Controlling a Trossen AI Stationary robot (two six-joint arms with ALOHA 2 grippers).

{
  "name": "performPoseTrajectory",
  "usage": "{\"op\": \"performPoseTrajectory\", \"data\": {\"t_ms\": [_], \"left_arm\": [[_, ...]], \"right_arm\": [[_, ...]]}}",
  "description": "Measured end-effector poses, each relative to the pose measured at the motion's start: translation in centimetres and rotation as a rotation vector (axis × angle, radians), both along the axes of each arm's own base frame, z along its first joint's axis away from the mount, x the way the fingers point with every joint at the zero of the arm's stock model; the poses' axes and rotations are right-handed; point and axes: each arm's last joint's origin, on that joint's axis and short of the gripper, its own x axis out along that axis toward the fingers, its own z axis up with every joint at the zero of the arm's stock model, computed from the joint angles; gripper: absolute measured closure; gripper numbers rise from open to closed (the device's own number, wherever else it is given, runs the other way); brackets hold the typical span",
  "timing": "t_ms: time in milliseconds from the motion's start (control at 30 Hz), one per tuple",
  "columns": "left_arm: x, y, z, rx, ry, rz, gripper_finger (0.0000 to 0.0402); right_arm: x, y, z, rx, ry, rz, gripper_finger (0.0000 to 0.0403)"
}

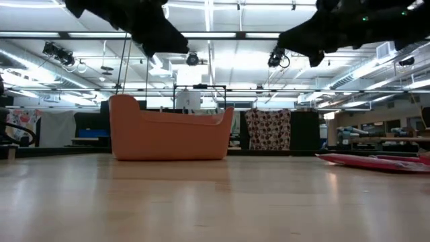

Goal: Sort popcorn bags into baskets
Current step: Adjust the red popcorn bags

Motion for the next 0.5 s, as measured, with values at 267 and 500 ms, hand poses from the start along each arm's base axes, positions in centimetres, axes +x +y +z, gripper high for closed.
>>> {"op": "performPoseTrajectory", "data": {"t_ms": [267, 500], "left_arm": [[-0.8, -1.2, -1.7, 0.080, -0.194, -0.076, 0.0260], [-1.8, -1.7, -3.2, 0.121, -0.344, -0.101, 0.0260]], "right_arm": [[2.3, 0.4, 0.7, 0.191, 0.232, -0.051, 0.0295], [2.7, 1.4, 3.0, 0.296, 0.440, -0.077, 0.0295]]}}
